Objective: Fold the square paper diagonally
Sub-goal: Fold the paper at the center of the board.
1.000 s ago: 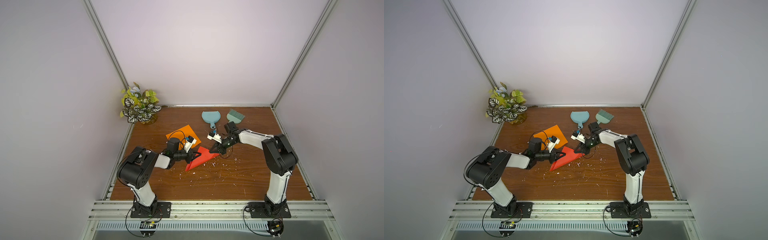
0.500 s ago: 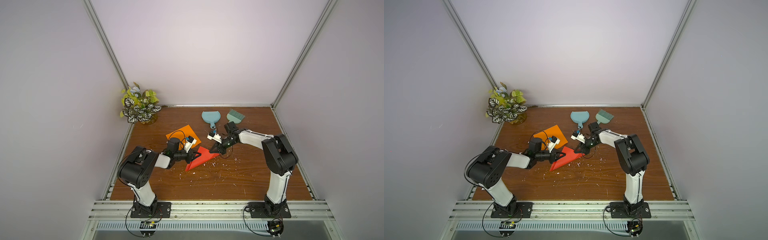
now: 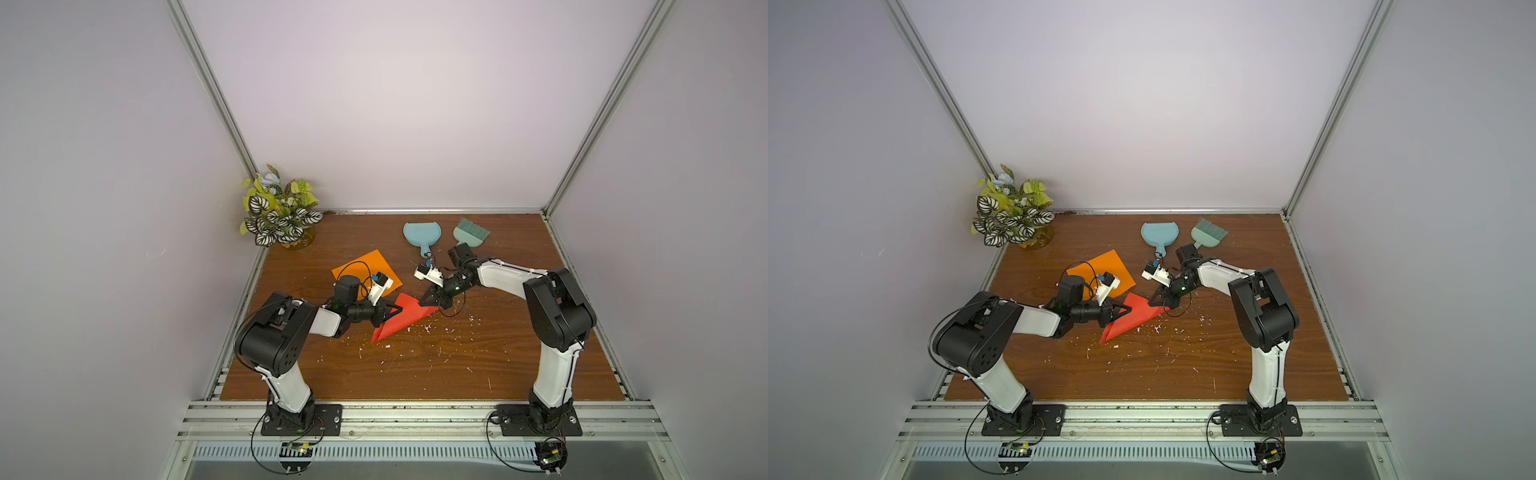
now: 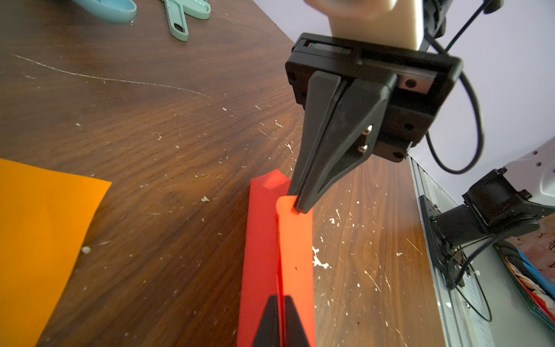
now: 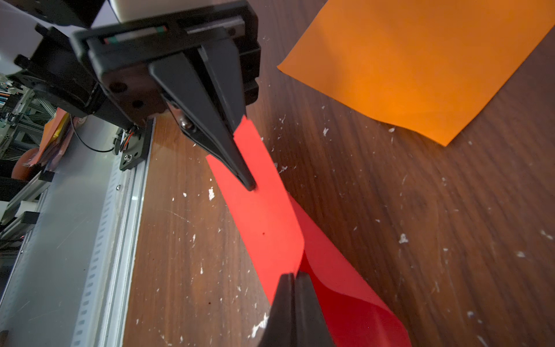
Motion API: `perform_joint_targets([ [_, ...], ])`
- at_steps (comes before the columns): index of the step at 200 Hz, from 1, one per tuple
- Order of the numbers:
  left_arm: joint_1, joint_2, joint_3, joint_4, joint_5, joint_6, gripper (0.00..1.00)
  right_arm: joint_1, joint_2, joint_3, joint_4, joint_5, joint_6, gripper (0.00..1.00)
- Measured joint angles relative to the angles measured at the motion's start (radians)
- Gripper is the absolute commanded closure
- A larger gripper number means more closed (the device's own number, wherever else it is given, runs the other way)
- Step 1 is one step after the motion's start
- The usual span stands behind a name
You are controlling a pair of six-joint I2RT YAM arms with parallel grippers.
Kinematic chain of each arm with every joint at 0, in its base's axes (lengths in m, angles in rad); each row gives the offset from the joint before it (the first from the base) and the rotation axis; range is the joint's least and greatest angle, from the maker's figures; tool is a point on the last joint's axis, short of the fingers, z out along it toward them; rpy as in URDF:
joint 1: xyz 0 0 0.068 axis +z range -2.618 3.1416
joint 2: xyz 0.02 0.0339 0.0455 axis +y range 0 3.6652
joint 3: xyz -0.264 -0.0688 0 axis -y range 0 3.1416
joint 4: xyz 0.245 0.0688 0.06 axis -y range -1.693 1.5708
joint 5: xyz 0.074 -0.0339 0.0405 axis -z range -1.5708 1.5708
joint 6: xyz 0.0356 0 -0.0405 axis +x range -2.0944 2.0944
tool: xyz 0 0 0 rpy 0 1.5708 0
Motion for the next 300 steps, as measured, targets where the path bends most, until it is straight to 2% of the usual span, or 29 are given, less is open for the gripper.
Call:
perform_joint_targets([
  [300,0.000,0.005,0.028,-0.035,-0.005,0.007,0.92,0.015,0.000,0.000,0.000,0.000,-0.008,1.00],
])
